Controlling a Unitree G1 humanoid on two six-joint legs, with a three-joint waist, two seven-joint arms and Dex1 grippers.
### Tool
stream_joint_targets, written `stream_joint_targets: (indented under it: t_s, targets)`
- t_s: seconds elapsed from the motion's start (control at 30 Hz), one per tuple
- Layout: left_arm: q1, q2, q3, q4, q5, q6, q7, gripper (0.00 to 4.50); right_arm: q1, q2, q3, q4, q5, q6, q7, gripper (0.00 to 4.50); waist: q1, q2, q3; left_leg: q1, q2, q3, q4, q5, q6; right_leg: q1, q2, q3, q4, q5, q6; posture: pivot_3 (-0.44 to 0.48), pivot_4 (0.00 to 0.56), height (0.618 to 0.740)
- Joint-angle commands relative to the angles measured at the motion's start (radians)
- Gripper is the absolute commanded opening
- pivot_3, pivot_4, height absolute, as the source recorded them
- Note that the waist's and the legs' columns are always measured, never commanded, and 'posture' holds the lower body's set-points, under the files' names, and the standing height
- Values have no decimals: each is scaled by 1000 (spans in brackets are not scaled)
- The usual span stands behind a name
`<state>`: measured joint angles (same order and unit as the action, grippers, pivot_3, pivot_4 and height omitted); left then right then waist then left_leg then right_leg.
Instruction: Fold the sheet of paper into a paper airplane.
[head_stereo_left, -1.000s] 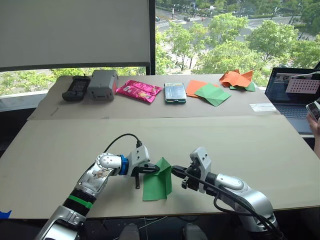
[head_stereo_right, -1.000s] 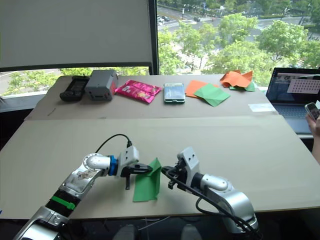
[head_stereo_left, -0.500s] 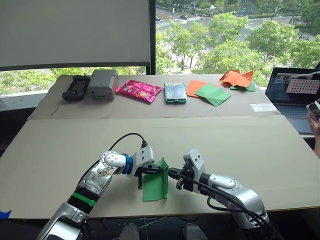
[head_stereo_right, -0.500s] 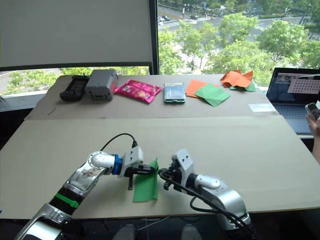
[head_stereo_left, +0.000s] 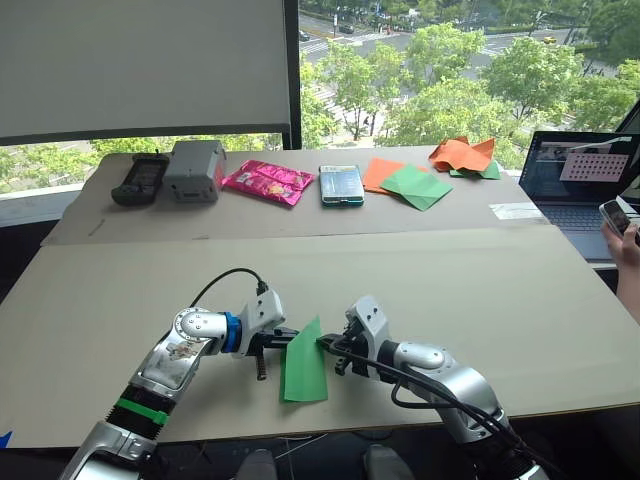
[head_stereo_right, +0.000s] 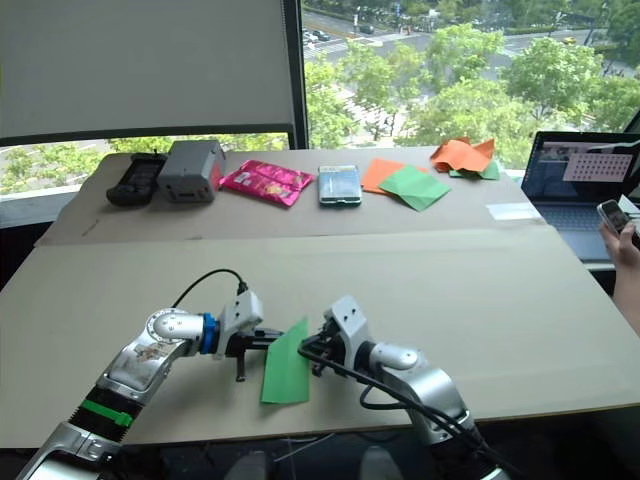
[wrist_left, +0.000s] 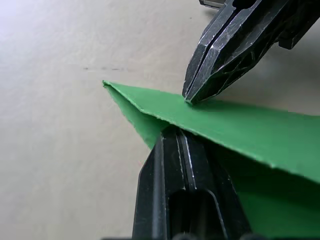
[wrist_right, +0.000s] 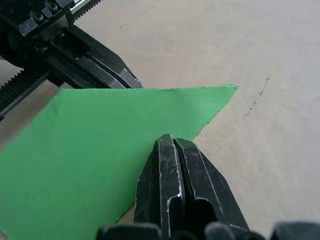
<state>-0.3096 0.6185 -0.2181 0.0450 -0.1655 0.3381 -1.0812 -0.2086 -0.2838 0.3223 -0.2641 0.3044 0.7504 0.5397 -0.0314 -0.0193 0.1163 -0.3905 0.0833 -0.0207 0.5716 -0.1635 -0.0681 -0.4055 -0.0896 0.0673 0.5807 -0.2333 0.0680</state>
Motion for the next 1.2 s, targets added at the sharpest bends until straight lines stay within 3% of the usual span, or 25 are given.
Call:
stream_joint_targets:
  t_s: [0.03,0.2,0.37,0.5,0.9,1.2]
  targets:
    - [15,14,34,-40,-27,48,12,28,-13,5,19,-6,-14,-19,7,0,0,0,0,0,0,0,0,0,0,0,0,0,0,0,0,0,150,718]
    - [28,35,58,-81,-48,74,10,28,-21,7,30,0,-24,-22,15,0,1,-2,2,-1,0,0,0,0,0,0,0,0,0,0,0,0,150,718]
    - [-12,4,122,-169,-199,170,-25,28,-31,10,36,17,-34,-23,18,0,6,-3,4,-1,0,0,0,0,0,-1,0,0,0,0,0,0,150,718]
    - [-1,11,89,-189,-213,175,-48,28,-31,7,36,20,-41,-24,20,0,9,-2,4,-1,-1,0,0,0,0,-1,-1,0,-1,0,0,0,150,718]
    - [32,-10,-97,25,24,-62,-20,28,-36,17,19,-13,-38,-36,23,0,19,-1,3,-1,-1,0,1,0,0,0,-1,0,-1,0,0,0,150,718]
    - [36,-35,-116,63,52,-109,-9,28,-66,26,-47,-11,-57,-72,-8,0,21,1,2,-1,-1,0,1,0,0,1,-1,0,-1,0,0,0,150,718]
